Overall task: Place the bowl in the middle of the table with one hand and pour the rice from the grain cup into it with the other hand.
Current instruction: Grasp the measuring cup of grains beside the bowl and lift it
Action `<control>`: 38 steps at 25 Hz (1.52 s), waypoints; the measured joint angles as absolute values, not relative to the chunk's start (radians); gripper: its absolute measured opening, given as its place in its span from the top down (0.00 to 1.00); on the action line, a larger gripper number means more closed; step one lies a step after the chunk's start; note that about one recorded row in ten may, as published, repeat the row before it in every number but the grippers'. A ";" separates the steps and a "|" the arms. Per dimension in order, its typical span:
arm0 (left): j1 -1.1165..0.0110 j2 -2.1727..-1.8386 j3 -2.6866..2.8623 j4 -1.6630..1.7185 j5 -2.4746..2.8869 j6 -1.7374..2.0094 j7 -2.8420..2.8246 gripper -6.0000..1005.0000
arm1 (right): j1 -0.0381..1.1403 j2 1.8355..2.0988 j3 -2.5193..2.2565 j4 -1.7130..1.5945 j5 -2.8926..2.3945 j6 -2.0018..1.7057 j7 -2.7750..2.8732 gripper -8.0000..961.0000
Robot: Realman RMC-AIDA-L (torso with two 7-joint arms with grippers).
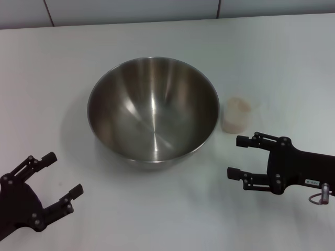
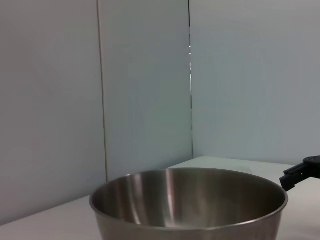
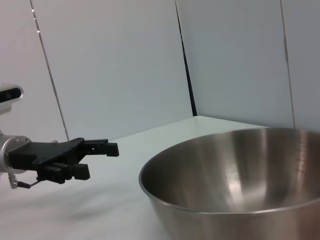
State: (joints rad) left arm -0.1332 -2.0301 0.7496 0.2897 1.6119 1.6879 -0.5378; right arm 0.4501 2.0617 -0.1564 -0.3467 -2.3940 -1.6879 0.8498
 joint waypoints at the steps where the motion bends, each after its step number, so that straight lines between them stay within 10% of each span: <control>1: -0.133 -2.030 0.750 0.290 1.612 1.688 -0.538 0.16 | 0.449 2.062 -0.156 -0.347 -2.394 -1.688 0.850 0.16; 22: -0.146 -2.022 0.742 0.296 1.612 1.734 -0.581 0.16 | 0.193 2.085 -0.153 -0.002 -1.928 -1.628 0.339 0.16; 38: -0.139 -2.016 0.741 0.292 1.604 1.744 -0.591 0.16 | 0.213 2.088 -0.139 0.261 -1.505 -1.454 -0.097 0.16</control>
State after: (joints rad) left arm -0.1388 -2.0160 0.7411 0.2920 1.6043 1.7436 -0.5907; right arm 0.2130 2.0877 -0.1391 0.2610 -1.5048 -1.4535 -0.0972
